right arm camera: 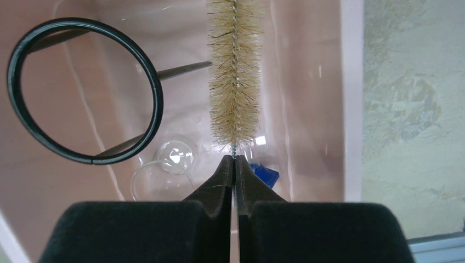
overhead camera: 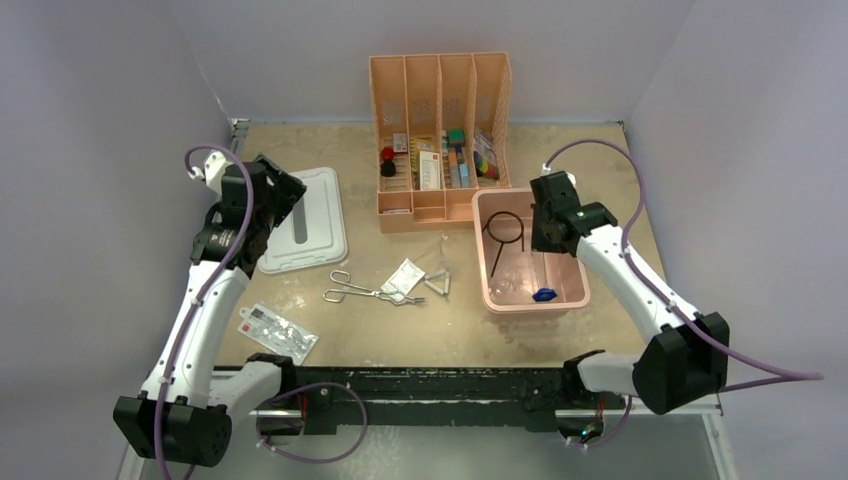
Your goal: Organize the chemistry lab equipment
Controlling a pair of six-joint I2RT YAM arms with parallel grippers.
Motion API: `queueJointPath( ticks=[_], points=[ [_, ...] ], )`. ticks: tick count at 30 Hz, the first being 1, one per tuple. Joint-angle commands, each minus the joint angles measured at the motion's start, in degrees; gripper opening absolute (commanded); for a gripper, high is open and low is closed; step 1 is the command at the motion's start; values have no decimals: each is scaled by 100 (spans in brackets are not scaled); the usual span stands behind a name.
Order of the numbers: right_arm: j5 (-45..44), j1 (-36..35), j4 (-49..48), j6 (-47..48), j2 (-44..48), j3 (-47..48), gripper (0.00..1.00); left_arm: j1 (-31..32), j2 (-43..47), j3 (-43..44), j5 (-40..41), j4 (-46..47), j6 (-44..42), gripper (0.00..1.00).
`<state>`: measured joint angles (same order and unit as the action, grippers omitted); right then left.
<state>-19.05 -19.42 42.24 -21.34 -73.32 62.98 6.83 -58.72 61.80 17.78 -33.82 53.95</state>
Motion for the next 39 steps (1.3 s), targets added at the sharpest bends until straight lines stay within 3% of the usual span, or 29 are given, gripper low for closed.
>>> queueJointPath(
  ticks=[1, 10, 17, 26, 35, 39],
  points=[
    [175, 88, -835, 320, -129, -378, 0, 5, 27, -44, -29, 210, -166, 80],
    [-64, 171, -1162, 607, -627, -590, 0, 8, -15, -48, -38, 204, -257, 80],
    [-325, 174, -982, 427, -597, -460, 30, 3, -76, -76, -80, 283, -261, 80],
    [-497, 172, -738, 559, -170, 173, 33, 7, -187, -20, -149, 352, -256, 80],
    [1423, 126, -902, 977, 65, 1195, 41, 6, -220, -94, -205, 385, -235, 80],
    [2096, -523, -1192, 1164, -27, 1622, 46, 9, -179, -196, -185, 361, -191, 80]
  ],
)
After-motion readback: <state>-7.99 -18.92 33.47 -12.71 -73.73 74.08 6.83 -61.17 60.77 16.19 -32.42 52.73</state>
